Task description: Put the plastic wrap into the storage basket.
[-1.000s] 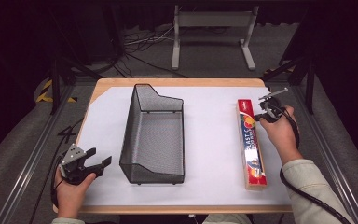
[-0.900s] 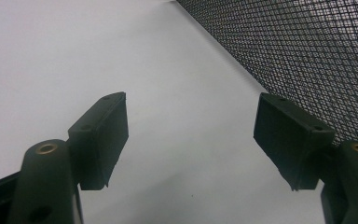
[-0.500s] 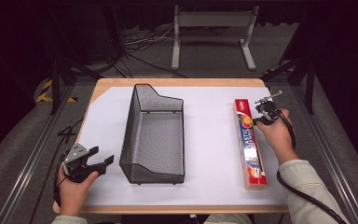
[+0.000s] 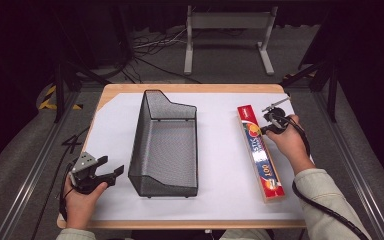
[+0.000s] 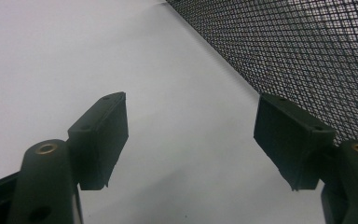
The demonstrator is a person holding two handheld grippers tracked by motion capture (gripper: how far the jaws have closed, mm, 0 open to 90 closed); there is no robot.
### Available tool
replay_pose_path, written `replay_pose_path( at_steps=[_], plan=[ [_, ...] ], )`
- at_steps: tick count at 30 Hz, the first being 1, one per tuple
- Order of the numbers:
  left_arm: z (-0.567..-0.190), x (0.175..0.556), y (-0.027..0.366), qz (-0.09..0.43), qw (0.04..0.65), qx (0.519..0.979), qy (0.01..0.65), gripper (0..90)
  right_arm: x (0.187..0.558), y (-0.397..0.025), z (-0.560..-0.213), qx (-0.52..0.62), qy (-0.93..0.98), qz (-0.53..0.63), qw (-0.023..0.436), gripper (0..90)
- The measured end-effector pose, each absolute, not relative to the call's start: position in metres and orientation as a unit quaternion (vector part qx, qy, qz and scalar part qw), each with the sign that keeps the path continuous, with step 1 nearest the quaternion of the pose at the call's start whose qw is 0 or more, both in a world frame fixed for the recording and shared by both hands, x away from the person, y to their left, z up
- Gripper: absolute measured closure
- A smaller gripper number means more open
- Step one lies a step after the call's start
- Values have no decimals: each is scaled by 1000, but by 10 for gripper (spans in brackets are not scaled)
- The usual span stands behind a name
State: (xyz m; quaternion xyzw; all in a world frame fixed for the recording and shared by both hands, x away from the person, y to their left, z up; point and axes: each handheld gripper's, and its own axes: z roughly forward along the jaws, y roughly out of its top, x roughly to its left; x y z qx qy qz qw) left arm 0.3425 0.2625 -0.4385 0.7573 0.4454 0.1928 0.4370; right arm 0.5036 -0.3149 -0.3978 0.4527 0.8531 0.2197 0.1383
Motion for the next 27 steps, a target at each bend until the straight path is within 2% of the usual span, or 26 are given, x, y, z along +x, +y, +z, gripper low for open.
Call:
replay_pose_path(
  at_steps=[3, 6, 8, 13, 15, 18, 20, 22, 24, 25, 27],
  plan=[
    [-438, 345, 261, 193, 439, 757, 443, 267, 503, -314, -403, 442, 863, 209, 127, 900],
    [-438, 346, 259, 192, 440, 758, 442, 267, 501, -315, -403, 446, 862, 204, 128, 850],
    [-437, 348, 258, 192, 440, 758, 441, 267, 499, -318, -398, 461, 851, 210, 136, 772],
    [-438, 351, 257, 192, 440, 757, 444, 267, 485, -319, -371, 516, 810, 233, 151, 645],
    [-438, 351, 258, 195, 441, 754, 447, 267, 483, -318, -367, 522, 805, 243, 146, 627],
    [-438, 351, 259, 198, 438, 754, 448, 267, 472, -312, -356, 504, 808, 265, 154, 522],
    [-438, 351, 259, 198, 437, 754, 448, 267, 466, -307, -354, 516, 800, 274, 136, 483],
    [-438, 350, 259, 197, 436, 755, 448, 267, 458, -301, -354, 539, 789, 271, 120, 408],
    [-438, 350, 259, 197, 435, 756, 449, 266, 454, -295, -357, 575, 778, 236, 87, 355],
    [-438, 350, 259, 197, 435, 755, 449, 266, 454, -295, -357, 575, 778, 236, 87, 355],
    [-438, 350, 259, 199, 433, 756, 449, 265, 451, -290, -364, 585, 778, 212, 83, 278]
  ],
)
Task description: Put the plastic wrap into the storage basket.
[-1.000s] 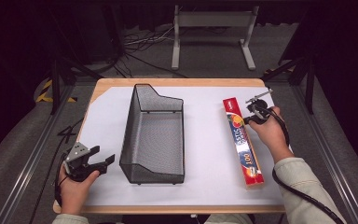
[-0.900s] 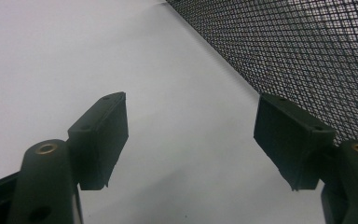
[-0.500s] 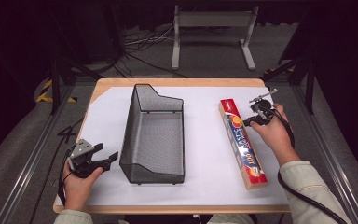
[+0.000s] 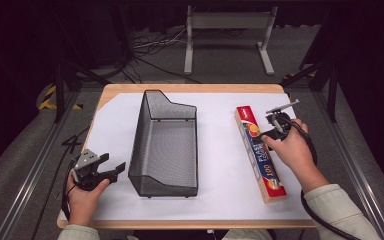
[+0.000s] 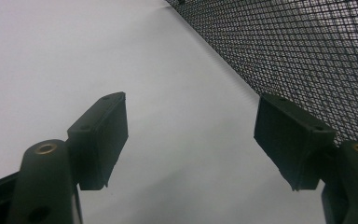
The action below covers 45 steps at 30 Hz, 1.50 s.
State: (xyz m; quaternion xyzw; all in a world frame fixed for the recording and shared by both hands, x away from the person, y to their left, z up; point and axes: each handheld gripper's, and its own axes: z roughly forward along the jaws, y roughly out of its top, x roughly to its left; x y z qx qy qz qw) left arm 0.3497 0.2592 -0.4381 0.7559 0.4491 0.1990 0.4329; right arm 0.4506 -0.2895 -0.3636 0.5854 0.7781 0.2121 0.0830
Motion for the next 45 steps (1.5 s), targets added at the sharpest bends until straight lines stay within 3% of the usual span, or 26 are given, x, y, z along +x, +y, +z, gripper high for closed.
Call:
replay_pose_path(
  at_steps=[3, 6, 15, 24, 36, 45],
  plan=[
    [-438, 350, 260, 201, 430, 756, 450, 264, 449, -283, -371, 585, 782, 193, 94, 188],
    [-438, 350, 260, 201, 430, 756, 449, 263, 449, -277, -378, 582, 789, 177, 85, 157],
    [-439, 348, 261, 203, 428, 756, 451, 261, 453, -266, -402, 585, 798, 114, 90, 163],
    [-439, 347, 262, 204, 427, 756, 452, 260, 449, -261, -409, 596, 794, 92, 80, 338],
    [-439, 347, 262, 205, 429, 754, 453, 259, 444, -264, -403, 610, 780, 110, 87, 384],
    [-439, 347, 262, 205, 430, 752, 454, 259, 436, -263, -376, 602, 778, 152, 91, 400]
  ],
)
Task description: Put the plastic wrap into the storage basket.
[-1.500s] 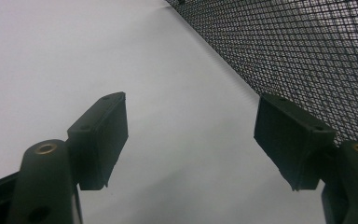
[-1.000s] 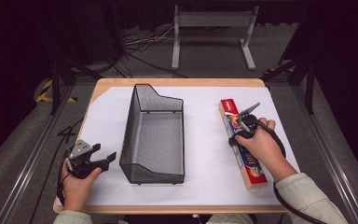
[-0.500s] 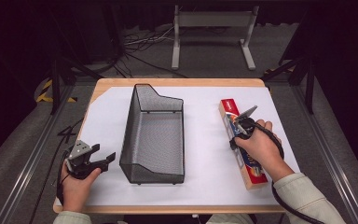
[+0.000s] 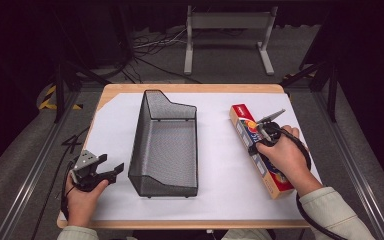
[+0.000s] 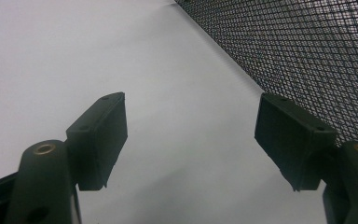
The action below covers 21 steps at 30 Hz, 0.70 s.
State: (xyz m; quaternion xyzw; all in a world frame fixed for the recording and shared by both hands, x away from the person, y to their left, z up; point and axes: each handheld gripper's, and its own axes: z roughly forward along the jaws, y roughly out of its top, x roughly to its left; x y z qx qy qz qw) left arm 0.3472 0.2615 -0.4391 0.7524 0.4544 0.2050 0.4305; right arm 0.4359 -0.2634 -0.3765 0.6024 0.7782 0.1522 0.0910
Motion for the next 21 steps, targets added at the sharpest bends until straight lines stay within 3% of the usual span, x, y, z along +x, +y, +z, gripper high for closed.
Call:
replay_pose_path(
  at_steps=[15, 21],
  plan=[
    [-438, 347, 263, 209, 431, 750, 456, 259, 419, -242, -341, 581, 779, 198, 125, 400],
    [-439, 345, 264, 210, 429, 749, 459, 259, 418, -228, -330, 575, 783, 207, 117, 398]
  ],
)
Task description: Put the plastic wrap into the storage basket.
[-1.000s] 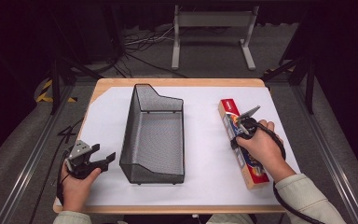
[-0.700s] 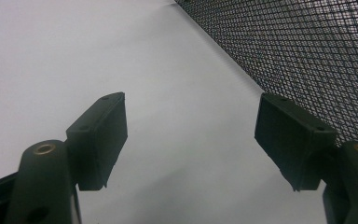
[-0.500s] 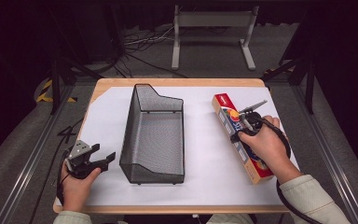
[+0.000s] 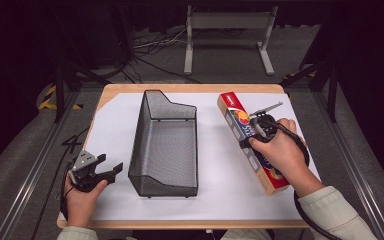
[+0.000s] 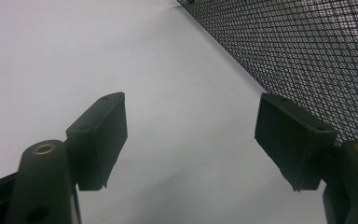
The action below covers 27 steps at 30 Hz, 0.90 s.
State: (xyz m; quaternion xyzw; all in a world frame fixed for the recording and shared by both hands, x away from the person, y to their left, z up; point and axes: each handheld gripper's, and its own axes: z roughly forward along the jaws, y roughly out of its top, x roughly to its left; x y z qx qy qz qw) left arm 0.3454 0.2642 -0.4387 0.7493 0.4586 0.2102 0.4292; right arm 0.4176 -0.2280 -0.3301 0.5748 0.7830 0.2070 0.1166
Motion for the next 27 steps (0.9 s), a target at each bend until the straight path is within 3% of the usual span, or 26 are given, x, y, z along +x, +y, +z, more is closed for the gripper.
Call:
replay_pose_path(
  at_steps=[27],
  plan=[
    [-439, 341, 269, 216, 430, 742, 466, 258, 404, -114, -296, 503, 824, 237, 105, 396]
  ],
)
